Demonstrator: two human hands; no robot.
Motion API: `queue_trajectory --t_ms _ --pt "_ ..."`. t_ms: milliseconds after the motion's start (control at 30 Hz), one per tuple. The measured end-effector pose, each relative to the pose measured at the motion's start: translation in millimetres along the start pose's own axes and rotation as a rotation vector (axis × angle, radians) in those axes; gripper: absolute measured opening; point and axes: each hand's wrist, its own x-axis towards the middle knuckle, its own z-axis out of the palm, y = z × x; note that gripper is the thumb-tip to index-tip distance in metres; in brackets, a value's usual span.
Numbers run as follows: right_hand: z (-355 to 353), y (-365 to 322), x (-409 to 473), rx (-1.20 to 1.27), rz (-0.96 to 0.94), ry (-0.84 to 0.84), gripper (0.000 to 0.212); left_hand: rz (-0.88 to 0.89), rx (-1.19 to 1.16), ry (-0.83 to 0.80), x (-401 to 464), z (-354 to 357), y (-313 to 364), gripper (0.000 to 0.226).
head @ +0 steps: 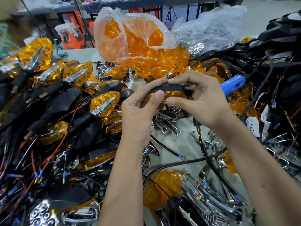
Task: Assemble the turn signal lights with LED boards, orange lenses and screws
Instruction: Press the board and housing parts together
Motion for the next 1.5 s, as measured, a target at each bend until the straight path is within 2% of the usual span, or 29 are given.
queue_trajectory --t_ms 133,200,300,433,533,667,833,1033,1167,1267,1333,1500 --pt "-3 3 -2 0.053 0.08 -0.04 0.018 0.03 0.099 0.066 3 -2 0 0.01" --pt "-1 3 -1 0.161 0.205 -0.017 0.022 -0.032 0.094 0.076 3 -3 0 0.019" --pt "0 4 0 0.193 0.292 0.046 0.032 -0.099 0.061 0.01 3 -8 -1 0.027" --pt "5 2 3 0.209 0.444 0.111 0.03 -0.038 0.062 -0.119 2 -4 -1 0.028" --pt "7 0 3 0.219 0.573 0.162 0.028 0.001 0.027 -0.14 2 -2 -3 0.028" --pt "7 2 0 0.179 0.5 0.045 0.047 -0.024 0.13 0.008 3 -4 -9 0.026" --pt "7 5 0 0.021 0.338 -0.126 0.036 -0.03 0.177 0.138 4 -5 -9 0.017" --pt "3 6 0 0.038 0.335 -0.131 0.021 0.049 0.162 0.128 4 -2 -6 0.027" --pt "1 10 0 -0.162 0.259 -0.069 0.029 -0.01 0.106 0.151 4 -1 -7 0.021" --pt "-1 9 0 -0.191 0.195 0.014 0.042 -0.114 0.054 0.199 4 -1 -9 0.013" --pt "-3 9 0 -0.197 0.161 0.011 0.044 -0.124 0.043 0.199 3 -1 -9 0.012" --pt "-8 7 1 -0.107 0.166 -0.026 0.033 -0.079 0.035 0.169 5 -5 -7 0.014"
